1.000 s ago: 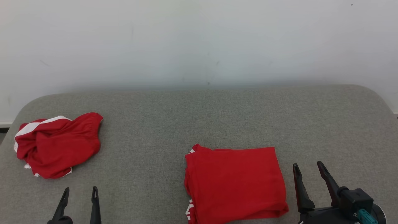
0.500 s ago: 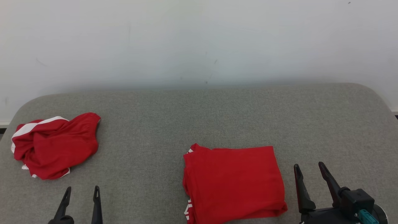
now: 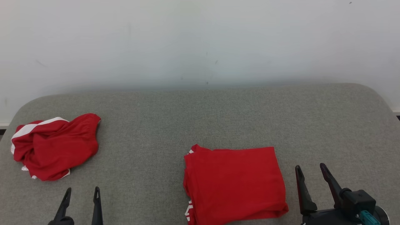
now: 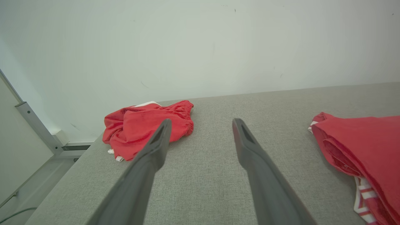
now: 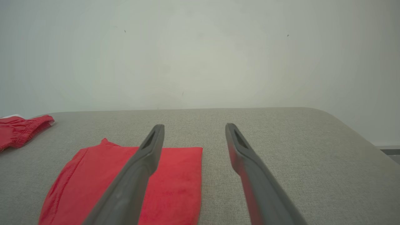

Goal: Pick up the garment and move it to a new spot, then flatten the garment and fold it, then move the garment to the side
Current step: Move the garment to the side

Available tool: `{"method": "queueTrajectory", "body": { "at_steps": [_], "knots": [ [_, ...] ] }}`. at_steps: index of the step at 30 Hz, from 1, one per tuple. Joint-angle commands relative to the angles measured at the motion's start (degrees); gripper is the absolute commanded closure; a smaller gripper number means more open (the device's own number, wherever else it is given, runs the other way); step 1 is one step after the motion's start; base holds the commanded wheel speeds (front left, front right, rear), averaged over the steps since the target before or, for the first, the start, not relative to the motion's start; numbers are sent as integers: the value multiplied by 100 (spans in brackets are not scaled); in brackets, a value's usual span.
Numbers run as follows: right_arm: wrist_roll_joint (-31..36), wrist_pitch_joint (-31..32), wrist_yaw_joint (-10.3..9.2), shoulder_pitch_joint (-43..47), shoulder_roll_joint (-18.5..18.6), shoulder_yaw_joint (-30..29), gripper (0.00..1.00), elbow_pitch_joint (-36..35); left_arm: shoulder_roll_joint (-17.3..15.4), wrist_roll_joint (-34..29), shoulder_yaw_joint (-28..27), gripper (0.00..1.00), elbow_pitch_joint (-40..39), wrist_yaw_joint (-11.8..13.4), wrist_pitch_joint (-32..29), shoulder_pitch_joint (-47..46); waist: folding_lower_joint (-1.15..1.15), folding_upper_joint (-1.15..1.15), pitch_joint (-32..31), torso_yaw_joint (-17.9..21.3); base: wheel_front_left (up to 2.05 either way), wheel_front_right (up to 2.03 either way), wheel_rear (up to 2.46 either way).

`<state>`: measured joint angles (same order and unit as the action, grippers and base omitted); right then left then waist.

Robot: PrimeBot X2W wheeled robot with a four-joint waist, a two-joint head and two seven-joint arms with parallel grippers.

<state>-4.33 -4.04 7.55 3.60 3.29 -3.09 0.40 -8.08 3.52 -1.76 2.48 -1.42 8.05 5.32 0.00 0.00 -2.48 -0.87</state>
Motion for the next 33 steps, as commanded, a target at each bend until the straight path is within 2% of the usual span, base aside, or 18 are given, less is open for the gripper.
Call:
{"method": "queueTrajectory", "body": {
  "at_steps": [1, 8, 15, 23, 33],
  "knots": [
    [35, 4, -15, 42, -12, 0, 0, 5, -24, 54, 11, 0, 3, 33, 26, 1, 0, 0, -1, 0, 0, 0, 0],
    [24, 42, -15, -173, 123, 33, 0, 157, -17, 108, 45, 0, 5, 47, 57, -45, 0, 0, 45, -38, 0, 0, 0],
    [-104, 100, -15, -609, 313, 102, 0, 875, 14, 117, 153, 0, 100, 25, 114, -181, 0, 0, 140, -200, 0, 0, 0],
    [-175, 58, -15, -1473, 484, 82, 0, 2535, 31, 147, 319, 0, 319, -68, 258, -494, 0, 0, 519, -497, 0, 0, 0],
    [-327, -252, -15, -2277, 452, 239, 0, 4567, 54, 202, 411, 0, 546, -61, 394, -798, 0, 0, 768, -619, 0, 0, 0]
  ]
}}
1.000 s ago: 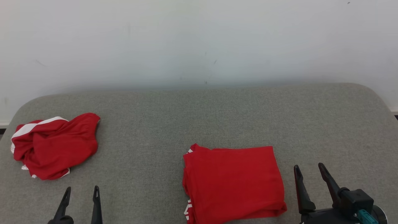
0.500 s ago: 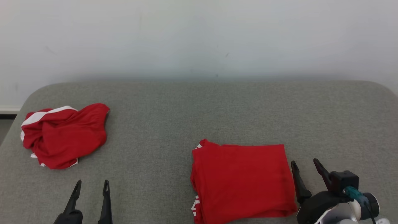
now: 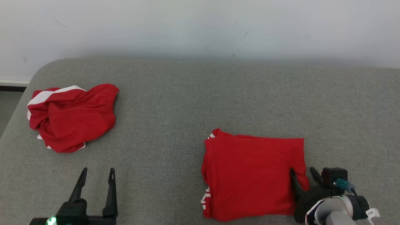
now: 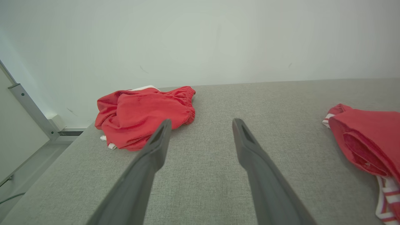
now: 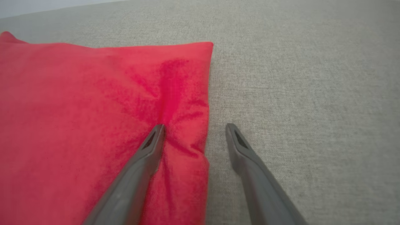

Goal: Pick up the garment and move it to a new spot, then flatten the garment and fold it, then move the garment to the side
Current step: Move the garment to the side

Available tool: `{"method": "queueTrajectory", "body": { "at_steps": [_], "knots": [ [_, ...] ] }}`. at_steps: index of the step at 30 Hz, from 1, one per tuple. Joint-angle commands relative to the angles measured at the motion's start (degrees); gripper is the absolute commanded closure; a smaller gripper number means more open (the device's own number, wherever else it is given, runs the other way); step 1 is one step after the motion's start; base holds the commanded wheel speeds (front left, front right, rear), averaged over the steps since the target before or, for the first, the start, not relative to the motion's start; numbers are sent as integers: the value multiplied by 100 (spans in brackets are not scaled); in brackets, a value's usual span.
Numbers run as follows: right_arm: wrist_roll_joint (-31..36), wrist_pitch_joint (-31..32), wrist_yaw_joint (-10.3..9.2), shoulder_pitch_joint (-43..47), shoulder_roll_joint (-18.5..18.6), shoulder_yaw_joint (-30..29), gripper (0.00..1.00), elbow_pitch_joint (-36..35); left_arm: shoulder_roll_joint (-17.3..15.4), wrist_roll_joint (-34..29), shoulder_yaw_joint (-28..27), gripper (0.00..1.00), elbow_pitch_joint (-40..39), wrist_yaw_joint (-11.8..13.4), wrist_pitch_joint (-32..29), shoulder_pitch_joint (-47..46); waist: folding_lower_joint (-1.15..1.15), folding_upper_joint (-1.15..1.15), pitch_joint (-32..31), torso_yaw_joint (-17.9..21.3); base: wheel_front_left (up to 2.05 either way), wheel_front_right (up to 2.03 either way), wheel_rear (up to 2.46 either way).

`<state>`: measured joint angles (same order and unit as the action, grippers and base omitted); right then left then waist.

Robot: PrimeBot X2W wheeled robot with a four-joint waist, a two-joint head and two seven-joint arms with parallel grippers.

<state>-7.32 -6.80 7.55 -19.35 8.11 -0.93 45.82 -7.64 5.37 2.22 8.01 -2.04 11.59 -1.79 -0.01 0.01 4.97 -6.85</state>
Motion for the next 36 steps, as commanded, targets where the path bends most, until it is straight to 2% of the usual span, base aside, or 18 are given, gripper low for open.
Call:
{"method": "queueTrajectory", "body": {
  "at_steps": [1, 2, 3, 4, 5, 15, 20, 24, 26, 36],
  "knots": [
    [-78, -16, -15, -13, -64, 82, 0, 161, 13, 22, 13, 0, 8, 7, 55, -98, 1, -1, 26, -17, 0, 0, 0],
    [-137, -18, -15, -50, -97, 162, 0, 298, 19, 23, 17, 0, 15, 23, 49, -92, 1, -1, 28, -7, 0, 0, 0],
    [-187, -20, -14, -82, -112, 260, 60, 418, 25, 34, 17, 0, 21, 37, 55, -78, 1, -1, 29, 9, 0, 0, 0],
    [-227, -65, -14, -119, -108, 340, 89, 512, 23, 46, 13, 0, 35, 40, 68, -75, 1, -1, 31, 22, 0, 0, 0],
    [-276, -105, -14, -168, -99, 404, 100, 579, 14, 74, 3, 0, 58, 31, 86, -87, 1, -1, 33, 36, 0, 0, 0],
    [-686, -427, -15, -1276, 274, 933, 100, 818, 34, 166, 17, 0, 126, 62, 190, -127, 1, -1, 85, 190, 0, 0, 0],
    [-922, -362, -15, -2027, 809, 1231, 100, 869, -23, 197, 69, 0, 114, 19, 210, -254, 1, -1, 345, 174, 0, 0, 0],
    [-985, -215, -15, -2599, 1325, 1482, 100, 846, -54, 200, 89, 0, -3, 0, 240, -442, 1, -1, 798, 236, 0, 0, 0],
    [-1008, -188, -15, -2722, 1464, 1525, 100, 845, -64, 201, 96, 0, -21, -13, 248, -499, 1, -1, 910, 253, 0, 0, 0],
    [-1151, -48, -15, -3790, 2722, 1629, 100, 803, -231, 91, 80, 0, -624, -34, 348, -1032, 1, -1, 2099, 657, 0, 0, 0]
  ]
}}
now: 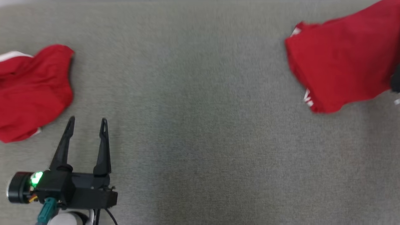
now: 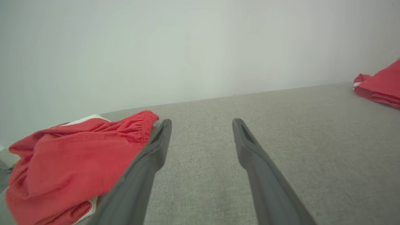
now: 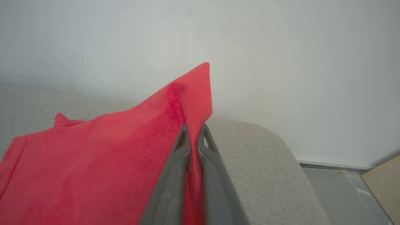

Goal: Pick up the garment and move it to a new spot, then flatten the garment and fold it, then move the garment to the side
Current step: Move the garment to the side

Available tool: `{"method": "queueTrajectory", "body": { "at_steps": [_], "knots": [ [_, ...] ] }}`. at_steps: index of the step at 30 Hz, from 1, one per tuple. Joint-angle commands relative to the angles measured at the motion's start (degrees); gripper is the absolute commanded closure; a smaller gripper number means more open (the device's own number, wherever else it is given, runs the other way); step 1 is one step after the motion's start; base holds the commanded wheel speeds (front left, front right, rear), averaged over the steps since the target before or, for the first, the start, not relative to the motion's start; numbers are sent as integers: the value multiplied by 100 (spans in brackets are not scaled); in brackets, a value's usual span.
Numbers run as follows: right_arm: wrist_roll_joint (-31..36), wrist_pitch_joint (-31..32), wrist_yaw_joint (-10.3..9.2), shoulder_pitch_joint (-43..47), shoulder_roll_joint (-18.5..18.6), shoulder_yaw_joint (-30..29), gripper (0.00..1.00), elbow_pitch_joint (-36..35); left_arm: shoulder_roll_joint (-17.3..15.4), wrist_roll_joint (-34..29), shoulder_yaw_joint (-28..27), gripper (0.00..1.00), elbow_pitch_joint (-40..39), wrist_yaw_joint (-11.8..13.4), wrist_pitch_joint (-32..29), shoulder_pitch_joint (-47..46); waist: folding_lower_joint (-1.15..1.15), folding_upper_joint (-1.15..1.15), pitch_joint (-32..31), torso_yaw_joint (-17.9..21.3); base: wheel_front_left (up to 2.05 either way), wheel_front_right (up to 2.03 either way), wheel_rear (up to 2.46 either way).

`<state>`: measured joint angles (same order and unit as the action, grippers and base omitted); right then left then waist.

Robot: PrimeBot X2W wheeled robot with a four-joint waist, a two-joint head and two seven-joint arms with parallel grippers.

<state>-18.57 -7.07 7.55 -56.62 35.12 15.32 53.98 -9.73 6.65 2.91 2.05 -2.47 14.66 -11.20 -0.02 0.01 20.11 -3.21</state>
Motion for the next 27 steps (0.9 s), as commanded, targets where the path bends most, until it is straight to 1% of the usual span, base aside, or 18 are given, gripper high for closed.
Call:
{"method": "queueTrajectory", "body": {
  "at_steps": [1, 7, 10, 16, 19, 23, 24, 25, 27],
  "knots": [
    [-29, 7, -15, -147, 115, 14, 100, -8, -47, -58, 3, 0, -117, 20, 40, -124, 2, -1, 688, 339, 0, 0, 0],
    [44, 99, -15, -626, 597, -1, 100, 3, -162, -168, -19, 0, -646, 48, 50, -278, 2, -1, 1157, 503, 0, 0, 0],
    [121, 190, -15, -852, 881, -22, 100, 54, -217, -207, -37, 0, -900, 78, 48, -319, 2, -1, 1312, 495, 0, 0, 0],
    [410, 489, -15, -1302, 1243, -152, 100, 162, -288, -243, -105, 0, -1318, 153, 38, -311, 2, -1, 1593, 468, 0, 0, 0],
    [573, 552, -15, -1522, 1341, -197, 100, 171, -318, -261, -105, 0, -1480, 190, 21, -311, 2, -1, 1704, 438, 0, 0, 0],
    [721, 661, -15, -1658, 1271, -291, 100, 232, -342, -274, -128, 0, -1580, 228, 9, -299, 2, -1, 1766, 432, 0, 0, 0],
    [781, 707, -15, -1686, 1250, -320, 66, 259, -350, -276, -134, 0, -1591, 243, 3, -284, 2, -1, 1770, 437, 0, 0, 0],
    [839, 729, -15, -1701, 1222, -341, 0, 264, -352, -272, -133, 0, -1592, 245, 3, -274, 2, -1, 1765, 439, 0, 0, 0],
    [1002, 656, -15, -1724, 1201, -428, 0, 257, -354, -264, -133, 0, -1577, 255, 6, -254, 2, -1, 1738, 444, 0, 0, 0]
  ]
}}
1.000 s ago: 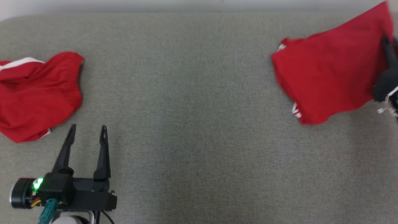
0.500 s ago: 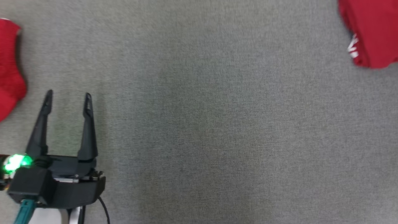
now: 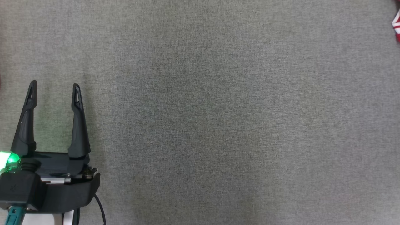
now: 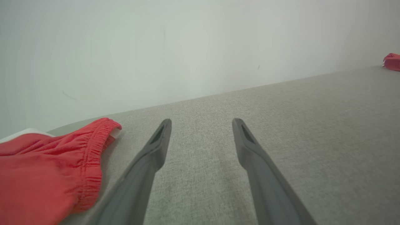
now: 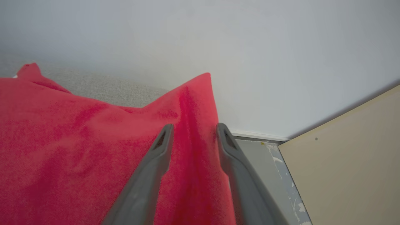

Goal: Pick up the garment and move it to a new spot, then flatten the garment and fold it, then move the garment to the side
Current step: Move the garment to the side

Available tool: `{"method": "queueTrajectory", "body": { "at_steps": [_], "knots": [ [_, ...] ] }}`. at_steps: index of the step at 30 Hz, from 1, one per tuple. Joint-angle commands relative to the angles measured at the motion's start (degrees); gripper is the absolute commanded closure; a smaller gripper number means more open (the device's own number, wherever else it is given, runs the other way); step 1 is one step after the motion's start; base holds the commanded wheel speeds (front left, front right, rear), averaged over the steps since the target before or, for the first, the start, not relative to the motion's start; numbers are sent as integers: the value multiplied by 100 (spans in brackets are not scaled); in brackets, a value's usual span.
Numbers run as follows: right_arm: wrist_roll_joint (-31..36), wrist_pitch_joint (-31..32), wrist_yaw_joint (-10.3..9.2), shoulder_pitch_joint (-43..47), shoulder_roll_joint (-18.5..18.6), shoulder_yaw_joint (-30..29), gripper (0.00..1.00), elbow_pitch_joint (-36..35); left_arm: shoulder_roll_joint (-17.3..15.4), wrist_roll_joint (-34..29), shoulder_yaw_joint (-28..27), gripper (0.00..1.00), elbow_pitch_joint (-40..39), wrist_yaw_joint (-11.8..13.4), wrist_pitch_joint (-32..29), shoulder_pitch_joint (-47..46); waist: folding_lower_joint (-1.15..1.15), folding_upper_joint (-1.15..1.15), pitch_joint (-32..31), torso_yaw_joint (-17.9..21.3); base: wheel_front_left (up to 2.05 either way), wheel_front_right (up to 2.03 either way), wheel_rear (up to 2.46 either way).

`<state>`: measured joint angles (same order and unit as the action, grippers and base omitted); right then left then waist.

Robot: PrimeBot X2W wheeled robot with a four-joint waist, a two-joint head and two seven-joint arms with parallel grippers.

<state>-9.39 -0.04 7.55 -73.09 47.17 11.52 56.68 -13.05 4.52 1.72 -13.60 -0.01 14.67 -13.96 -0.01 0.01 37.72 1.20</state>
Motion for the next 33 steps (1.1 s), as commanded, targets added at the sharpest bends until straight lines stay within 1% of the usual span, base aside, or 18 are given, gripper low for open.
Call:
{"method": "queueTrajectory", "body": {
  "at_steps": [1, 3, 5, 8, 11, 17, 19, 20, 21, 27, 33],
  "knots": [
    [164, -140, -15, -86, -27, -122, 0, -44, -19, -43, -13, 0, -3, 24, 3, 32, 1, -1, -50, 9, 0, 0, 0],
    [352, -273, -15, -99, -72, -253, 0, -134, 11, 12, -11, 0, -3, 43, 11, 38, 1, -1, -114, 16, 0, 0, 0],
    [516, -316, -15, -94, -195, -375, 0, -268, 9, 30, -19, 0, 49, 53, 15, 85, 1, -1, -234, 35, 0, 0, 0],
    [621, -384, -15, -43, -342, -497, 0, -501, 10, 42, -27, 0, 127, 68, 20, 159, 1, -1, -406, 65, 0, 0, 0],
    [676, -479, -15, 244, -726, -733, 0, -889, 46, 101, -81, 0, 229, 113, 35, 278, 1, -1, -759, 116, 0, 0, 0],
    [609, -797, -15, 1169, -1651, -1378, 0, -1758, 102, 212, -183, 0, 570, 218, 35, 698, 1, -1, -1631, 209, 0, 0, 0],
    [683, -847, -15, 1570, -1895, -1509, 0, -2039, 124, 244, -184, 0, 672, 247, 26, 843, 1, -1, -1907, 210, 0, 0, 0],
    [669, -879, -15, 1988, -2134, -1612, 0, -2329, 123, 272, -203, 0, 737, 250, 19, 987, 1, -1, -2130, 200, 0, 0, 0],
    [645, -874, -15, 2222, -2231, -1605, 0, -2449, 143, 300, -212, 0, 773, 271, 13, 1053, 1, -1, -2243, 186, 0, 0, 0],
    [398, -775, -15, 3491, -2535, -1599, 0, -3068, 226, 405, -211, 0, 925, 332, -5, 1419, 1, -1, -2830, 117, 0, 0, 0],
    [19, -719, -15, 4522, -2773, -1592, 0, -3608, 233, 404, -179, 0, 994, 368, -75, 1666, 1, -1, -3162, 147, 0, 0, 0]
  ]
}}
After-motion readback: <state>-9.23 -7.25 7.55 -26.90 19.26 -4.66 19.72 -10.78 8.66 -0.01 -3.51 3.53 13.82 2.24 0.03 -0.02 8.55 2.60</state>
